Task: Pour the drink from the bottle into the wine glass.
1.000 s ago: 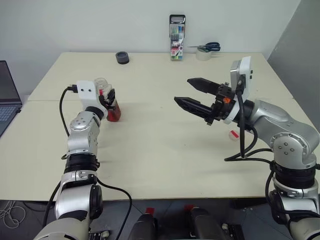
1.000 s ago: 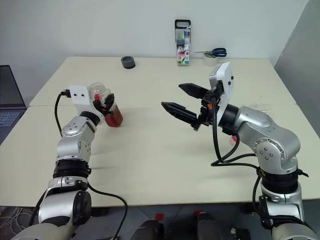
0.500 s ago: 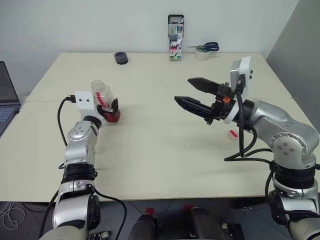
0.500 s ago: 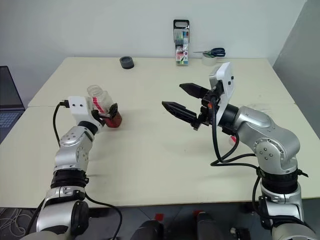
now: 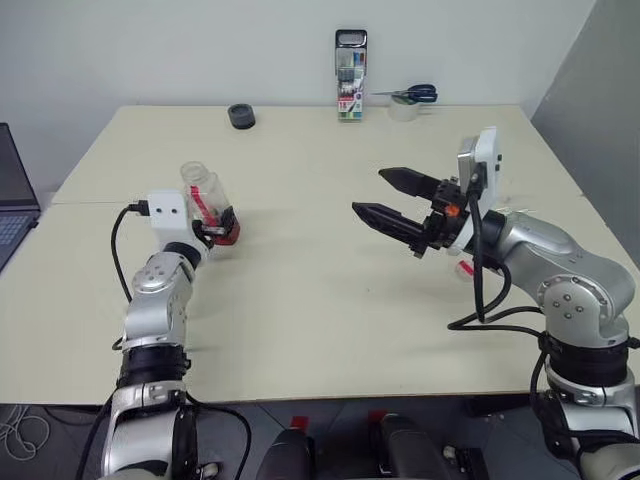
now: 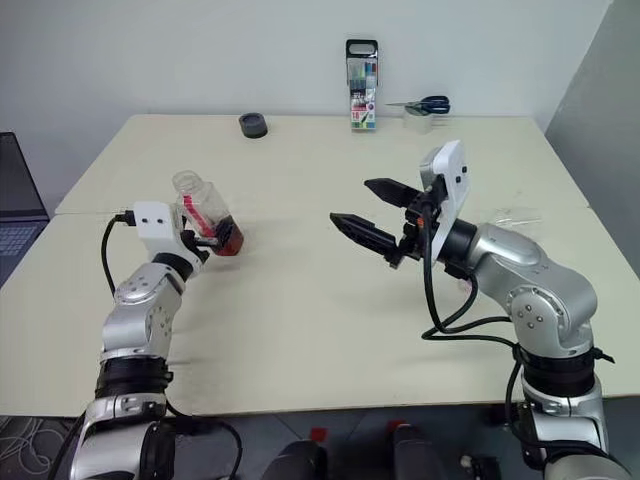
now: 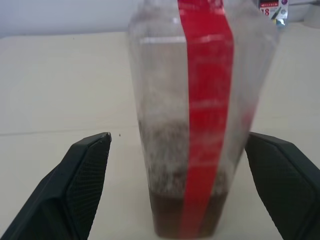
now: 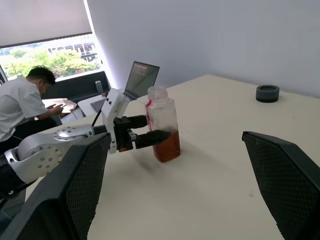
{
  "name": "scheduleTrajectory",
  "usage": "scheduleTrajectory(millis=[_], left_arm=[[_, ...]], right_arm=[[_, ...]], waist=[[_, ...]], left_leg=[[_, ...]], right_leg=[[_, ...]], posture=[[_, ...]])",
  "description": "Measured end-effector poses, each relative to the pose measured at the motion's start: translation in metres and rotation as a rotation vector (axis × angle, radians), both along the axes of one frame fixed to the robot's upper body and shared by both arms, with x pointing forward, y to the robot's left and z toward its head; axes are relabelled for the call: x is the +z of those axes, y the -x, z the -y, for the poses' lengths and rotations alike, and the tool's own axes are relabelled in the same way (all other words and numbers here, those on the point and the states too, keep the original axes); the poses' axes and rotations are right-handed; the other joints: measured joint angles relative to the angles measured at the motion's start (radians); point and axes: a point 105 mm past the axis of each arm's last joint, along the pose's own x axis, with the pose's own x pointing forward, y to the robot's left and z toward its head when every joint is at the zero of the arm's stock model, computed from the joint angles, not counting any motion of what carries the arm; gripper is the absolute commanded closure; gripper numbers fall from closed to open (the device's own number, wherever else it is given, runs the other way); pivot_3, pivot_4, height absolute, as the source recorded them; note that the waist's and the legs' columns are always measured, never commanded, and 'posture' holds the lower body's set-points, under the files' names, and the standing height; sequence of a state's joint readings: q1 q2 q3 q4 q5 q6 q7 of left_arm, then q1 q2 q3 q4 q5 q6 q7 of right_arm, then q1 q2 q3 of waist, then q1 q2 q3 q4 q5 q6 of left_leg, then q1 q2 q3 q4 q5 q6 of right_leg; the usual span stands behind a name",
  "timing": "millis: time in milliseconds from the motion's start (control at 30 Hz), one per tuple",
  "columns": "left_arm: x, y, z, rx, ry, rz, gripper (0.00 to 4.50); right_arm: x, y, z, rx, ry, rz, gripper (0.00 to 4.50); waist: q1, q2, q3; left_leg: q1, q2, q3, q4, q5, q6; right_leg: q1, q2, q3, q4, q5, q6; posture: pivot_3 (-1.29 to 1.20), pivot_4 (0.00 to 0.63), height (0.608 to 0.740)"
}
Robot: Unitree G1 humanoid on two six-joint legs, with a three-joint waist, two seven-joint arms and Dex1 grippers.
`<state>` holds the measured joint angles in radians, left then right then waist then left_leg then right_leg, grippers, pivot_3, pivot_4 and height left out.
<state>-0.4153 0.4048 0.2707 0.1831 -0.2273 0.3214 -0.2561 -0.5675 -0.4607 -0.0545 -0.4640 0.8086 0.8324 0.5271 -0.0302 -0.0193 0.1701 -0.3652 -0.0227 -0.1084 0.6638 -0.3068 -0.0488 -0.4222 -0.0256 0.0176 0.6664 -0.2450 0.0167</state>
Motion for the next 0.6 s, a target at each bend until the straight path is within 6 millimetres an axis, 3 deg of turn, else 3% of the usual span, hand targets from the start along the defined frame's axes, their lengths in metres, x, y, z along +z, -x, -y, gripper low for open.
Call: scheduleTrajectory(millis=[133, 233, 300, 400, 500, 600], left_arm=[[-0.027, 0.035, 0.008, -0.08, 0.007, -0.128, 0.06], [-0.025, 0.05, 0.009, -0.133, -0.03, -0.173, 0.06], [-0.011, 0.057, 0.014, -0.192, -0.095, -0.17, 0.06], [0.024, 0.065, 0.042, -0.367, -0.122, -0.113, 0.06], [0.061, 0.068, 0.078, -0.566, -0.08, -0.037, 0.06], [0.081, 0.073, 0.103, -0.727, -0.073, -0.018, 0.06]], right_arm=[[-0.022, 0.004, 0.007, -0.054, 0.017, -0.05, 0.0], [-0.037, 0.003, 0.016, -0.128, 0.034, -0.086, 0.0], [-0.046, 0.001, 0.023, -0.195, 0.05, -0.106, 0.0], [-0.067, -0.009, 0.048, -0.381, 0.078, -0.173, 0.0], [-0.072, -0.028, 0.074, -0.583, -0.036, -0.258, 0.0], [-0.07, -0.048, 0.097, -0.744, -0.169, -0.331, 0.0]], waist=[[0.001, 0.0, 0.0], [0.002, 0.0, 0.0], [0.004, 0.0, 0.0], [0.009, -0.001, 0.0], [0.006, -0.001, 0.0], [-0.004, 0.0, 0.0]], left_leg=[[0.0, 0.0, 0.0, 0.0, 0.0, 0.0], [0.0, 0.0, -0.001, 0.0, 0.0, 0.0], [0.001, 0.0, -0.001, 0.0, -0.002, 0.004], [0.001, -0.001, 0.0, 0.001, -0.002, 0.003], [0.001, 0.0, 0.002, 0.001, 0.0, 0.0], [0.003, 0.0, 0.005, 0.0, 0.0, 0.0]], right_leg=[[0.0, 0.0, 0.0, 0.0, 0.0, 0.0], [0.001, 0.0, -0.001, 0.0, 0.0, 0.0], [0.002, 0.001, -0.001, 0.0, 0.0, 0.0], [0.003, 0.001, -0.001, -0.001, 0.0, 0.0], [0.003, 0.003, -0.001, 0.0, 0.0, 0.0], [0.002, 0.005, 0.001, 0.001, 0.0, 0.0]], posture=[[0.0, 0.15, 0.74], [0.0, 0.15, 0.74], [0.0, 0.15, 0.74], [0.0, 0.15, 0.74], [0.0, 0.15, 0.74], [0.0, 0.15, 0.74]])
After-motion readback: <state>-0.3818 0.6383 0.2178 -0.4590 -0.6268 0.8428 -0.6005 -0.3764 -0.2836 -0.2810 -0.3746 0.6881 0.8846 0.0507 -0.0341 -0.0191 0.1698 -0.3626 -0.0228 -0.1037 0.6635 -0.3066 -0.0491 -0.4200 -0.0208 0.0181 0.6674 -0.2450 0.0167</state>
